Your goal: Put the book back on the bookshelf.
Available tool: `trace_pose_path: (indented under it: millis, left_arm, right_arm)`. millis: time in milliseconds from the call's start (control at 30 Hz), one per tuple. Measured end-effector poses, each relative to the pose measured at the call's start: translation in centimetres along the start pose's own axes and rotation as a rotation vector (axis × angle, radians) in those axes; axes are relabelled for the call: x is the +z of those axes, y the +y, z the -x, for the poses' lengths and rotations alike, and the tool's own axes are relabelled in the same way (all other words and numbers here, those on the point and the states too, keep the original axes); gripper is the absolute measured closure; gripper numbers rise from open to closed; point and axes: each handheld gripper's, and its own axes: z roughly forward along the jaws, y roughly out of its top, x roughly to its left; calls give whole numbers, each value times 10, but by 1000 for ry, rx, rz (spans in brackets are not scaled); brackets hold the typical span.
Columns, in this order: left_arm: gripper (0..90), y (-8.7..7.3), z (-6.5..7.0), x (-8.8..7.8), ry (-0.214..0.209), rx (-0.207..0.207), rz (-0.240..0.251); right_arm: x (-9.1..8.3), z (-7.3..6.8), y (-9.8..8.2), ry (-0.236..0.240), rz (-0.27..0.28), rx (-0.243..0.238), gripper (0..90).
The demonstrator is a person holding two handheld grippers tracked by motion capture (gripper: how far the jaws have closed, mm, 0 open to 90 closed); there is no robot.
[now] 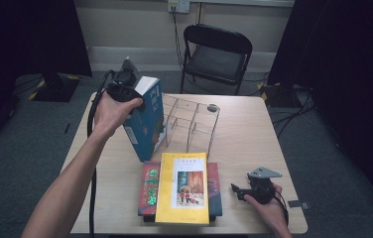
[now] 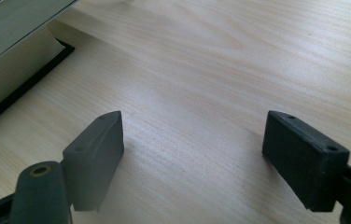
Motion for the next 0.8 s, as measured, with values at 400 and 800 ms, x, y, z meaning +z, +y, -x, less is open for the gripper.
trace_pose_path:
  millis: [400, 800]
  left_arm:
    - [612, 26, 14, 33, 16, 35, -8]
    - [608, 24, 15, 44, 29, 95, -3]
  right_arm:
    - [0, 0, 0, 1, 1, 1, 206]
    - [0, 0, 0, 5, 1, -3, 206]
